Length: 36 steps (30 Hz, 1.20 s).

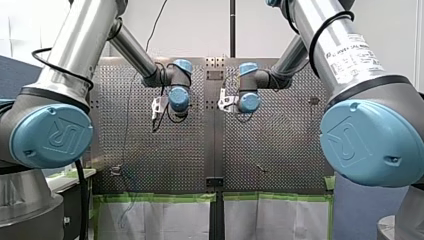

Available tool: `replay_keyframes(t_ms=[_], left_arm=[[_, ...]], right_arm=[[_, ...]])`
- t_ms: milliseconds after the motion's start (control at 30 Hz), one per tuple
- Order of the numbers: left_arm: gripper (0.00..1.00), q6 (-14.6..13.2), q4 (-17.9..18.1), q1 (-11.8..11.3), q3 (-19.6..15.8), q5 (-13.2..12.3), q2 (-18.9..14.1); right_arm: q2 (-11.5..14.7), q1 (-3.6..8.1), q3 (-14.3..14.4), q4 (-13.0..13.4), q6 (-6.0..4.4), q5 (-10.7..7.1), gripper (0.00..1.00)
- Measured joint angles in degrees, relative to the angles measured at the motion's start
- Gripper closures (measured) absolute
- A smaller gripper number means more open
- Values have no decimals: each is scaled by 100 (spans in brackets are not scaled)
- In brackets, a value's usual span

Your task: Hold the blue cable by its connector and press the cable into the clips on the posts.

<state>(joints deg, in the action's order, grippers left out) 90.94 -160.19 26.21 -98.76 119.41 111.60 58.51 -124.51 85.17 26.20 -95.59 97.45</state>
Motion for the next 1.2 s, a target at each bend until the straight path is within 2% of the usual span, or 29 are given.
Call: replay_keyframes(t_ms=[233, 333, 467, 733, 933, 1200], left_arm=[[100, 29, 368, 406, -151, 0, 375], [100, 47, 444, 480, -164, -32, 428], [100, 56, 515, 503, -167, -58, 544], [100, 86, 697, 543, -170, -68, 918], [100, 104, 737, 568, -173, -87, 971], [100, 109, 932, 583, -170, -161, 1288]], right_arm=[[0, 1, 432, 427, 34, -14, 100], [-4, 4, 619, 613, 23, -34, 100], [-14, 71, 841, 835, -46, -69, 100], [-31, 294, 1356, 1351, -108, -78, 100], [-40, 433, 1720, 1714, -86, -34, 100], [-54, 469, 2150, 2145, -43, 28, 100]])
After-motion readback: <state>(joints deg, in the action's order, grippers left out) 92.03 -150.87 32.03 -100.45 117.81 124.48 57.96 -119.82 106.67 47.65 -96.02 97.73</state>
